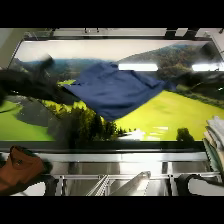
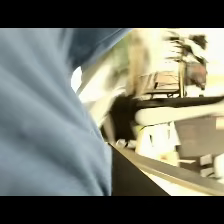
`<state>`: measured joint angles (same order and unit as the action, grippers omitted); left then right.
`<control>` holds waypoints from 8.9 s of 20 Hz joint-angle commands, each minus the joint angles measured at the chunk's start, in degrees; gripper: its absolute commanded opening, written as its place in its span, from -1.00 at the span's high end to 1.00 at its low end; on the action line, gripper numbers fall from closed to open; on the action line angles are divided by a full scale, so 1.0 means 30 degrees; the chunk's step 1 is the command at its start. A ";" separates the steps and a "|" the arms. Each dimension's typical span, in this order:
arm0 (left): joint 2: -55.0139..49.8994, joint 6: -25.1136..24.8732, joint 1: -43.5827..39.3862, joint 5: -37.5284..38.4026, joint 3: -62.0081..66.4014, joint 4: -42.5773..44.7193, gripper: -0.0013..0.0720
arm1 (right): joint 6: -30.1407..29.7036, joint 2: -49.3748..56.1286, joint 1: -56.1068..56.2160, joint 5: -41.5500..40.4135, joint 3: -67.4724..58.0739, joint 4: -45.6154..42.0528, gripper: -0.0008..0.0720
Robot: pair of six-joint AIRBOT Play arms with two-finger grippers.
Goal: Fold the shirts.
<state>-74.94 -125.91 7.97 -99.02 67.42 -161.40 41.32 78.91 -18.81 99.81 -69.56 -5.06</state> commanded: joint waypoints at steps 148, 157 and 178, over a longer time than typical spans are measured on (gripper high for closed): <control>0.7628 0.2280 0.4881 0.6266 -1.2743 0.5952 0.90 | 0.6419 -1.0389 -0.6368 -0.9092 1.5227 -0.9216 0.92; 0.2834 0.0328 0.7512 0.4954 -1.0185 0.4299 0.90 | 0.1319 -1.1045 -0.9551 -0.9610 1.5118 -0.5268 0.93; -0.8706 0.0255 0.4510 0.6645 0.0328 0.4452 0.92 | -1.0076 0.1741 -0.2426 -1.5431 1.3442 0.5632 0.92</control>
<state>-99.11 -123.76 21.58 -81.10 67.77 -148.14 13.08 82.67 -27.64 54.65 -27.22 10.44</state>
